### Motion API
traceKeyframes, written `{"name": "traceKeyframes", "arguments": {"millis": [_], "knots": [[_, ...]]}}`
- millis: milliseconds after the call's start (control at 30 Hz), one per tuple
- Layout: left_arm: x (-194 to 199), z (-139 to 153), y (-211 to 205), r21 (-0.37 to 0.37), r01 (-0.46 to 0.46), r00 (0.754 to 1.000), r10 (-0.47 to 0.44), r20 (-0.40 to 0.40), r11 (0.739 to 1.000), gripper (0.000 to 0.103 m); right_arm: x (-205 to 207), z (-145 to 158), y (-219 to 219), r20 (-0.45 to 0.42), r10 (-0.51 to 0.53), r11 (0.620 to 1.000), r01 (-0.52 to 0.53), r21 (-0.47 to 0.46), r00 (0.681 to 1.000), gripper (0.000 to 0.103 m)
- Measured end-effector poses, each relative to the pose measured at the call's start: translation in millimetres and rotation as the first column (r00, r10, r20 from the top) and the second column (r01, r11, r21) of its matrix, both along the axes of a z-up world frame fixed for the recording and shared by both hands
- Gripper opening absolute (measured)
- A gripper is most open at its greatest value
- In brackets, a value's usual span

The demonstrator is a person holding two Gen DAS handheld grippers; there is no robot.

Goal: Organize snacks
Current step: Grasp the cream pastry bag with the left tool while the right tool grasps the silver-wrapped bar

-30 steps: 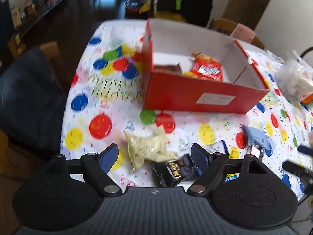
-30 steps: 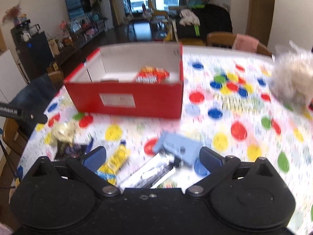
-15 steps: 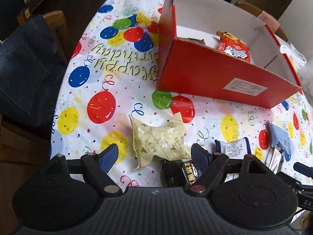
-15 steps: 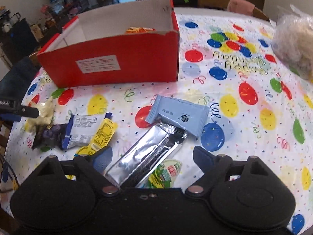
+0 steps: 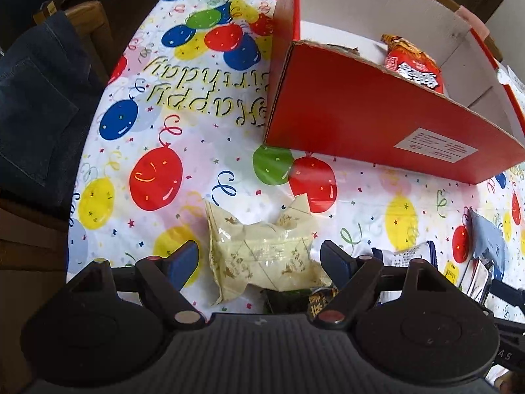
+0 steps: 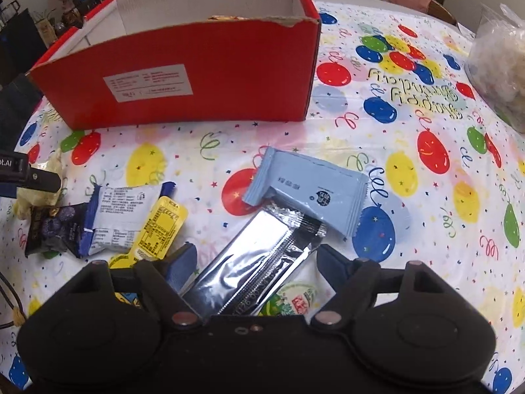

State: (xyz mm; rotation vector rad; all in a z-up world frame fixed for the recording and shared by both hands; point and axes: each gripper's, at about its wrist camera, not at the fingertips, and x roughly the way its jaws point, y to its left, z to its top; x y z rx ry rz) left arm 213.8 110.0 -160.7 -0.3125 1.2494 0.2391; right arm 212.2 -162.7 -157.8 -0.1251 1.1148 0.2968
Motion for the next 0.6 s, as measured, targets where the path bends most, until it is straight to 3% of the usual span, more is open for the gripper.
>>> {"name": "traceKeyframes", "arguments": {"millis": [467, 600], "knots": [[10, -8, 2, 0.003, -0.04, 0.998, 0.04, -0.039, 0.999, 0.08, 4, -6, 12, -0.046, -0.057, 0.997, 0.054, -0.06, 0.997, 0.073], [7, -5, -1, 0.021, -0.027, 0.999, 0.028, -0.038, 0.999, 0.064, 2, -4, 16, -0.029, -0.038, 0.998, 0.037, -0.059, 0.999, 0.062]]}}
